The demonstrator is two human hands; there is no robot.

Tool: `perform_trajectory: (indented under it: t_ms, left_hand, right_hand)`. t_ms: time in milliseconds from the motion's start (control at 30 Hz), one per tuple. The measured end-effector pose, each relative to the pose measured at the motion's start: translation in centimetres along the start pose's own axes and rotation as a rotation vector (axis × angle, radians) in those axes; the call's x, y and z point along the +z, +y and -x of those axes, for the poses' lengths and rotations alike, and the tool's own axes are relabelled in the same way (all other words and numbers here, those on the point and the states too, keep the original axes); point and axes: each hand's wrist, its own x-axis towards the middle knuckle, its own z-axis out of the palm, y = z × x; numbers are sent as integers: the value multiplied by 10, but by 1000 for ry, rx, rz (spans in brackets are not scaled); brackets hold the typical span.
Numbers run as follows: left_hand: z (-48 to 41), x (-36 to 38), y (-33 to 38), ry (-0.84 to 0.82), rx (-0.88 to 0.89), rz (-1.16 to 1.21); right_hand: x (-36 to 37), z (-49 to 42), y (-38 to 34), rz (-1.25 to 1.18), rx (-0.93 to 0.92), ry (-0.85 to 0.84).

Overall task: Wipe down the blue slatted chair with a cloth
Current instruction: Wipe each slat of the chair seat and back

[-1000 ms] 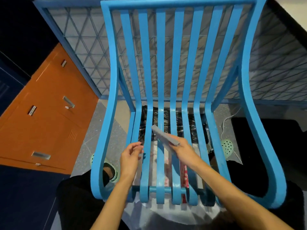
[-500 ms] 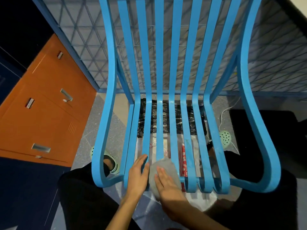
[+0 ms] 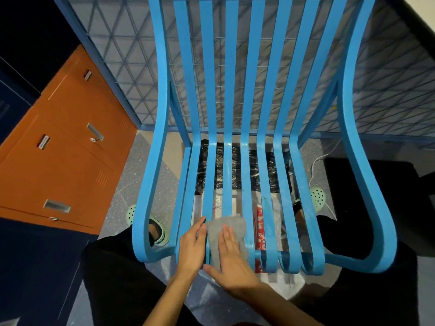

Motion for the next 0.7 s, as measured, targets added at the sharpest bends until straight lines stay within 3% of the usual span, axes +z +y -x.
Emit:
perform_trajectory:
  t_ms: [100, 267, 367, 533, 700]
  left_hand:
    - [-5, 4, -3, 17, -8, 5]
    - [0, 9, -2, 49, -43, 124]
    - [-2, 9, 3, 42, -44, 139]
    - [-5, 9, 4, 4, -30, 76]
    - [-6, 5, 8, -23, -8, 37]
  right_hand:
    - [-1, 0, 6, -26, 38, 16]
    - [17, -21, 10, 254, 4, 141]
    - [-8, -30, 0, 203, -24, 236]
    - [-21, -71, 3, 116, 48, 251]
    - [-19, -56, -5, 96, 92, 216]
